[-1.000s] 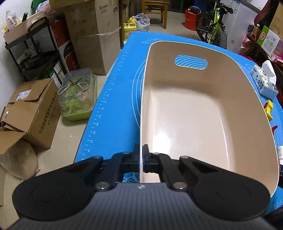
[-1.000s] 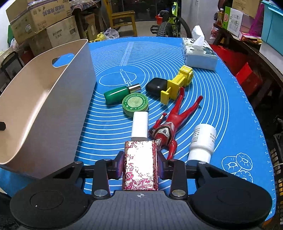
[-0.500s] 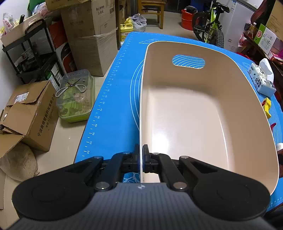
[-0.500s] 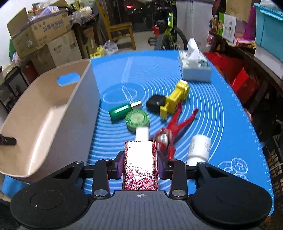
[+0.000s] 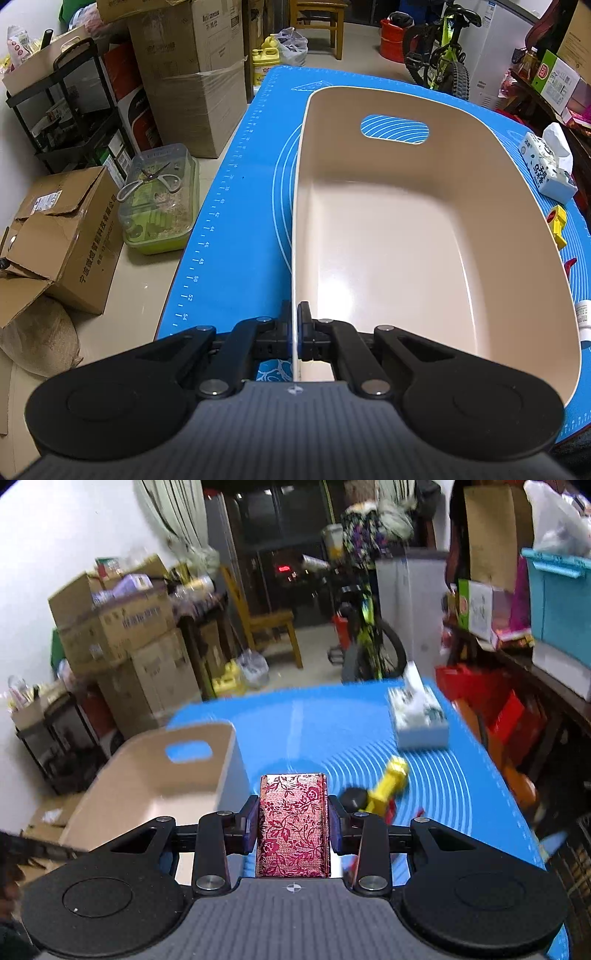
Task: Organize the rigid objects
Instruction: 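Carry the floral box into the beige bin with the right tool and release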
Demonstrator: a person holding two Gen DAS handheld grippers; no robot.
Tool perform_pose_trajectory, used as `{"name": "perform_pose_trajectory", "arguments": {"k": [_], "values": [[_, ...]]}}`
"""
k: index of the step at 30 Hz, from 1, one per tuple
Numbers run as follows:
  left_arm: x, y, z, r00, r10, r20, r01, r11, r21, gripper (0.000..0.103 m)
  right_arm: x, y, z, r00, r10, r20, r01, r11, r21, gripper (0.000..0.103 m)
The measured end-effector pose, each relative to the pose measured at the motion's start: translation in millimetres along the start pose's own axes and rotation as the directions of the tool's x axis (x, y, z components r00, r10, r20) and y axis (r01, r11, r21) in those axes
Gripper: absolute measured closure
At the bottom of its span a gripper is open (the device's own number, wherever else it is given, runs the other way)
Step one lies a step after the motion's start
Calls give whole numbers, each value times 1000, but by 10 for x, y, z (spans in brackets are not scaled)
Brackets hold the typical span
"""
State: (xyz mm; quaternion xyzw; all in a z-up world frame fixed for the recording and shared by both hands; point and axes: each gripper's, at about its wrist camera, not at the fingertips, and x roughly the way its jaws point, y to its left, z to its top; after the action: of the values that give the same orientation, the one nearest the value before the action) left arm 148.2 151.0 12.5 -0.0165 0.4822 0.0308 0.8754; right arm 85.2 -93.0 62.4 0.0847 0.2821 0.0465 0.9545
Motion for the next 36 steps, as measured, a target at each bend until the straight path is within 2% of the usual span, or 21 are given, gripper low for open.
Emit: {"name": "perform_pose_trajectory", "arguments": {"k": [6,10,18,25,29,35,36], "values": [[2,9,1,1000,-1,-3,1,1000,-4,99,166,376,253,996,85,41,-83,995,-51,59],[6,-16,9,1000,6,-3,-6,1000,-2,99,334,672,262,990,138,30,-135,986,-102,59],[13,-7,-2,1000,1,-4,-1,1000,-1,99,757,1024,-4,973,192,-130,-210,967,-141,59],[17,-37,0,1000,10,-3,-10,1000,4,99,1032,1186,-228,947,160,-277,-220,955,-198,59],[23,-44,1,1000,8,-5,-8,1000,1,99,1056,1176,-313,943,142,-302,-213,953,-216,59],[27,-33,4,1000,8,-5,-8,1000,-1,99,946,1095,-227,950,160,-266,-214,959,-187,46],[28,-34,5,1000,8,-5,-8,1000,0,99,908,1068,-201,954,162,-252,-213,959,-187,36]]}}
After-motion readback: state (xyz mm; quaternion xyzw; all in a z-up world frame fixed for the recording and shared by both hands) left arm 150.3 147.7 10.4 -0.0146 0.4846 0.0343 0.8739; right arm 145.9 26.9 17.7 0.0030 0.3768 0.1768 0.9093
